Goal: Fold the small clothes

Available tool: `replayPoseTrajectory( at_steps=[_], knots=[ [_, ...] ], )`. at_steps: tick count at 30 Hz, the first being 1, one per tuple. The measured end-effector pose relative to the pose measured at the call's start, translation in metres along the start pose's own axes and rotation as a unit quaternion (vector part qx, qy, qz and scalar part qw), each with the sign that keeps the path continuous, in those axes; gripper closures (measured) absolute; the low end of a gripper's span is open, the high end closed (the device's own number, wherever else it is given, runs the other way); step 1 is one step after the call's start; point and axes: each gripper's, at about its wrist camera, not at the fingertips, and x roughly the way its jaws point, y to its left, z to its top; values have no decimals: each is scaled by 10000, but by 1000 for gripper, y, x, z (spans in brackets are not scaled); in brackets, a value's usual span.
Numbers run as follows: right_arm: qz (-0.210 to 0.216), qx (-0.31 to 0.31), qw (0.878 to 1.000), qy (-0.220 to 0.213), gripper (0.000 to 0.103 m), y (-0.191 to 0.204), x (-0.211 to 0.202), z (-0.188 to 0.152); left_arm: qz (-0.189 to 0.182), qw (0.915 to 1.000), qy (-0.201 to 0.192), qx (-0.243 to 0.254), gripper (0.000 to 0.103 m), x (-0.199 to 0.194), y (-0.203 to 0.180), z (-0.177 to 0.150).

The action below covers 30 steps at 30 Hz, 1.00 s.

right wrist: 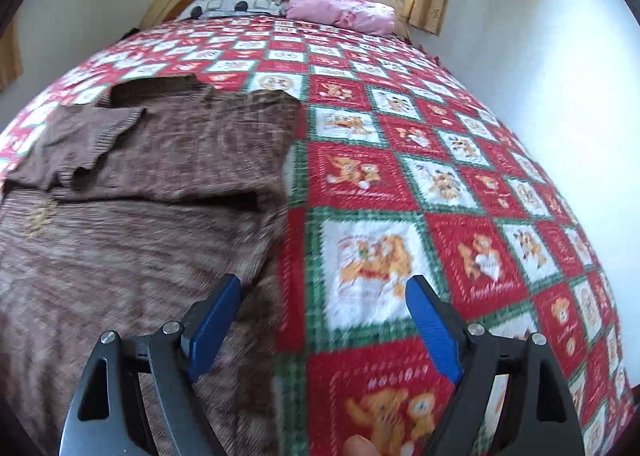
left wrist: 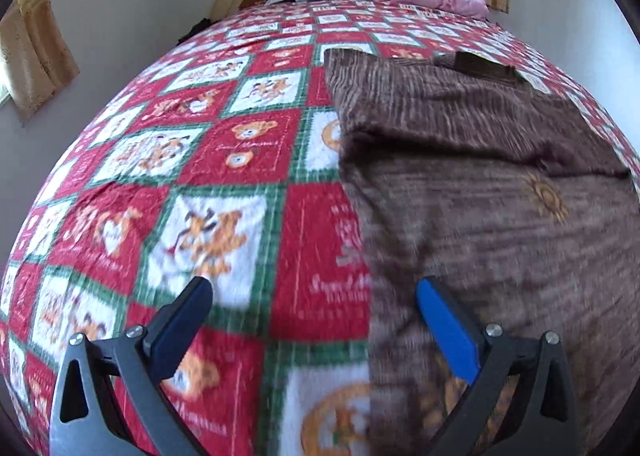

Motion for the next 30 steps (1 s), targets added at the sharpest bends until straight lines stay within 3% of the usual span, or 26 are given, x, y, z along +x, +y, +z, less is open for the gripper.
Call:
replayPoseTrajectory(
  at_steps=[6,9,19,30],
  knots=[
    [432,309,9986,-14,23,-3,-21,-30,197,9996,-158,138,0,-22,-5,-22],
    [490,425,9979,-23,28,-6,-28,-44,197,9995,-222,131,0,-29,-6,-33],
    [600,555,9966,-114,28,-4,-46,-73,223,9992,-322,25,0,-44,-5,-58],
    [682,582,9960,-43,28,-4,-62,-96,-32,9989,-354,-302,0,-55,-1,-80]
  ],
)
